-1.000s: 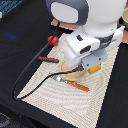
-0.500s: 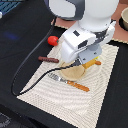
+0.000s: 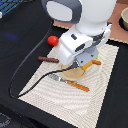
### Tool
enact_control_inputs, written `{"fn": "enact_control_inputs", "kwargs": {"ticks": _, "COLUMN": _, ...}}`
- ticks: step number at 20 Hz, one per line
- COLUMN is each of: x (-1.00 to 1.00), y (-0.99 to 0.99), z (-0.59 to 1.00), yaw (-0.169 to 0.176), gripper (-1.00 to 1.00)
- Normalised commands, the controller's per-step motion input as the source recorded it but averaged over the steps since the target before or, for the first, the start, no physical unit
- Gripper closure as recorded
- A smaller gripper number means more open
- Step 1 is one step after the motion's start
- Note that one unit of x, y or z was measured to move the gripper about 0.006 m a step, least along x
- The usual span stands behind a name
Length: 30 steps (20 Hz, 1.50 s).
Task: Interact with the objects in diverse but meaningful ways.
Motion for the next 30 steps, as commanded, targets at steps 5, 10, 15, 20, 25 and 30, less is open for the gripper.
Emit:
{"fn": "enact_control_inputs", "kwargs": {"ticks": 5, "x": -0.45, "y": 0.0, "z": -0.32, "yaw": 0.072, "gripper": 1.0}}
{"fn": "enact_control_inputs", "kwargs": {"ticks": 10, "x": -0.43, "y": 0.0, "z": -0.27, "yaw": 0.08, "gripper": 1.0}}
{"fn": "enact_control_inputs", "kwargs": {"ticks": 15, "x": -0.34, "y": 0.0, "z": -0.17, "yaw": 0.06, "gripper": -1.0}}
{"fn": "enact_control_inputs", "kwargs": {"ticks": 20, "x": -0.28, "y": 0.0, "z": -0.08, "yaw": 0.063, "gripper": -1.0}}
{"fn": "enact_control_inputs", "kwargs": {"ticks": 25, "x": -0.39, "y": 0.18, "z": 0.41, "yaw": 0.09, "gripper": -1.0}}
{"fn": "enact_control_inputs", "kwargs": {"ticks": 30, "x": -0.75, "y": 0.47, "z": 0.59, "yaw": 0.111, "gripper": -1.0}}
